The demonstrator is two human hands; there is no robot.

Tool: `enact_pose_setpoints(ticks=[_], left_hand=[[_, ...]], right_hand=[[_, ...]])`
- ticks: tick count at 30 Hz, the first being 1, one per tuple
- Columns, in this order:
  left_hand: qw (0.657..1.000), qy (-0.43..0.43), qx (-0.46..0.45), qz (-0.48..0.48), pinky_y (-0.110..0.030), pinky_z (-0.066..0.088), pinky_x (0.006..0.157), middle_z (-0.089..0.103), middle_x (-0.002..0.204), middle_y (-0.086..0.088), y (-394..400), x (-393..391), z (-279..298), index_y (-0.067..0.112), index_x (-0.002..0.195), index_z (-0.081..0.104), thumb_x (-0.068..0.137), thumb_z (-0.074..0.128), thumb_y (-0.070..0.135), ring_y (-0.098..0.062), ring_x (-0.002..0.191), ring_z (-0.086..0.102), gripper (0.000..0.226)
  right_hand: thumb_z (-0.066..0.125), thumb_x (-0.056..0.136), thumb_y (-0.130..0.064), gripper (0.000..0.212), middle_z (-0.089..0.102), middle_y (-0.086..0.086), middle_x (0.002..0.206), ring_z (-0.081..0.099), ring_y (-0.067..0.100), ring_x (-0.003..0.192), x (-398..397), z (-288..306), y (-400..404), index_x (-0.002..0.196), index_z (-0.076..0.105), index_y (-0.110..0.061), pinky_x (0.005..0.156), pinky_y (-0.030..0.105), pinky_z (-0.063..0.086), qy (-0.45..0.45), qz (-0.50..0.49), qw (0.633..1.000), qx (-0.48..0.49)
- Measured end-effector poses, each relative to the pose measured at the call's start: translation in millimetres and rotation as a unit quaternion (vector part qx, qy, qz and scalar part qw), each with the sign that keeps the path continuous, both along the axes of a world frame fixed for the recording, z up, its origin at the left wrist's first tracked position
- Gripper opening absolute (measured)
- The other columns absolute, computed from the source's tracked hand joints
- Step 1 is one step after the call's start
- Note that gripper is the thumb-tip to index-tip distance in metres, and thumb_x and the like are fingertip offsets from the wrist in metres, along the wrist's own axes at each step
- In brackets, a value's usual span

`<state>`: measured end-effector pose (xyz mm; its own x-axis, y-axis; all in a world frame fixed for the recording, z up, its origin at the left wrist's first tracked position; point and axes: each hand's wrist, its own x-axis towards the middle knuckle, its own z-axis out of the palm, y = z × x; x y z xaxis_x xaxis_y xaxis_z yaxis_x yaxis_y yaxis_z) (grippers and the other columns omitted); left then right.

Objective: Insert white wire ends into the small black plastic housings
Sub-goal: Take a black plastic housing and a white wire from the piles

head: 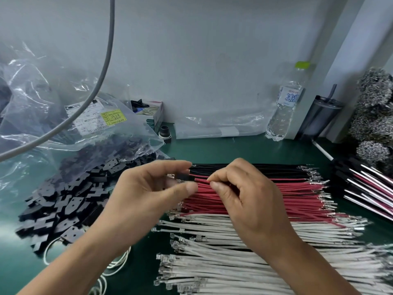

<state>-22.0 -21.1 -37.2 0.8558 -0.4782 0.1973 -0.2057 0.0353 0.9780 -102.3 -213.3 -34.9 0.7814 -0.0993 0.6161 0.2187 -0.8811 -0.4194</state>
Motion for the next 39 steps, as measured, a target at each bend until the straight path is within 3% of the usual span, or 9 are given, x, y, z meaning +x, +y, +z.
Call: enact_pose_setpoints(ticks=[2, 11, 15, 19, 22, 25, 29, 33, 39], left_hand=[[0.995, -0.091, 0.037, 0.016, -0.027, 0.062, 0.066, 0.077, 0.091, -0.008, 1, 0, 0, 0.029, 0.099, 0.082, 0.069, 0.086, 0.024, -0.024, 0.071, 0.073, 0.030], [1.000, 0.008, -0.016, 0.014, -0.025, 0.058, 0.055, 0.075, 0.067, -0.016, -1, -3, -3, 0.019, 0.089, 0.084, 0.068, 0.084, 0.020, -0.023, 0.054, 0.070, 0.020], [1.000, -0.009, -0.022, 0.008, -0.024, 0.058, 0.054, 0.075, 0.069, -0.014, -4, -4, -1, 0.019, 0.089, 0.084, 0.068, 0.084, 0.020, -0.022, 0.054, 0.069, 0.020], [0.999, -0.039, -0.008, 0.007, -0.020, 0.055, 0.054, 0.076, 0.075, -0.009, -7, -5, -3, 0.021, 0.087, 0.083, 0.071, 0.082, 0.018, -0.021, 0.054, 0.067, 0.017], [0.997, -0.070, 0.012, 0.037, -0.021, 0.053, 0.054, 0.075, 0.074, -0.009, -5, -3, -3, 0.023, 0.086, 0.083, 0.073, 0.084, 0.015, -0.022, 0.055, 0.067, 0.015], [0.995, -0.086, 0.024, 0.044, -0.019, 0.053, 0.054, 0.075, 0.072, -0.007, -3, -2, -3, 0.025, 0.089, 0.083, 0.076, 0.085, 0.012, -0.019, 0.056, 0.068, 0.018], [0.995, -0.077, 0.016, 0.052, -0.020, 0.057, 0.061, 0.077, 0.073, -0.007, -3, 1, -4, 0.026, 0.092, 0.083, 0.074, 0.086, 0.010, -0.019, 0.060, 0.071, 0.024], [0.996, -0.064, 0.016, 0.061, -0.021, 0.059, 0.064, 0.079, 0.075, -0.007, -1, 3, -5, 0.028, 0.094, 0.083, 0.075, 0.086, 0.004, -0.021, 0.063, 0.074, 0.031], [0.997, -0.050, 0.008, 0.062, -0.016, 0.055, 0.059, 0.078, 0.073, -0.010, -4, 1, -4, 0.016, 0.092, 0.084, 0.074, 0.085, -0.003, -0.016, 0.058, 0.071, 0.026]], right_hand=[[0.067, 0.095, -0.026, 0.006, 0.060, -0.016, 0.089, 0.060, 0.005, 0.083, 0, 0, -2, 0.093, 0.073, -0.026, 0.067, 0.029, 0.052, 0.006, 0.007, 1.000, -0.003], [0.061, 0.095, -0.023, 0.012, 0.057, -0.013, 0.089, 0.057, 0.005, 0.083, 0, 2, 5, 0.093, 0.072, -0.019, 0.073, 0.024, 0.049, 0.004, 0.044, 0.999, -0.013], [0.062, 0.094, -0.029, 0.012, 0.057, -0.016, 0.087, 0.056, 0.003, 0.079, -2, 9, 0, 0.091, 0.072, -0.023, 0.068, 0.022, 0.047, 0.014, 0.036, 0.998, -0.042], [0.078, 0.084, -0.033, 0.010, 0.054, -0.017, 0.090, 0.049, 0.006, 0.084, -11, 30, -14, 0.087, 0.069, -0.030, 0.066, 0.020, 0.038, 0.027, -0.031, 0.990, -0.138], [0.075, 0.078, -0.045, 0.014, 0.054, -0.022, 0.088, 0.052, -0.002, 0.086, -19, 43, -11, 0.084, 0.067, -0.036, 0.073, 0.022, 0.042, 0.132, 0.042, 0.983, -0.122], [0.070, 0.080, -0.053, 0.019, 0.058, -0.025, 0.088, 0.052, -0.007, 0.088, -29, 33, -3, 0.094, 0.067, -0.041, 0.077, 0.025, 0.043, 0.264, 0.083, 0.948, -0.160], [0.067, 0.087, -0.044, 0.008, 0.057, -0.032, 0.096, 0.053, -0.011, 0.091, -34, 26, -3, 0.093, 0.067, -0.040, 0.072, 0.012, 0.035, 0.289, 0.082, 0.945, -0.127], [0.067, 0.084, -0.051, 0.014, 0.055, -0.036, 0.102, 0.054, -0.013, 0.091, -34, 20, -6, 0.094, 0.066, -0.042, 0.071, 0.013, 0.037, 0.304, 0.078, 0.943, -0.113], [0.067, 0.084, -0.044, 0.008, 0.060, -0.033, 0.098, 0.058, -0.007, 0.089, -31, 15, -9, 0.090, 0.063, -0.040, 0.071, 0.017, 0.042, 0.305, 0.078, 0.947, -0.059]])
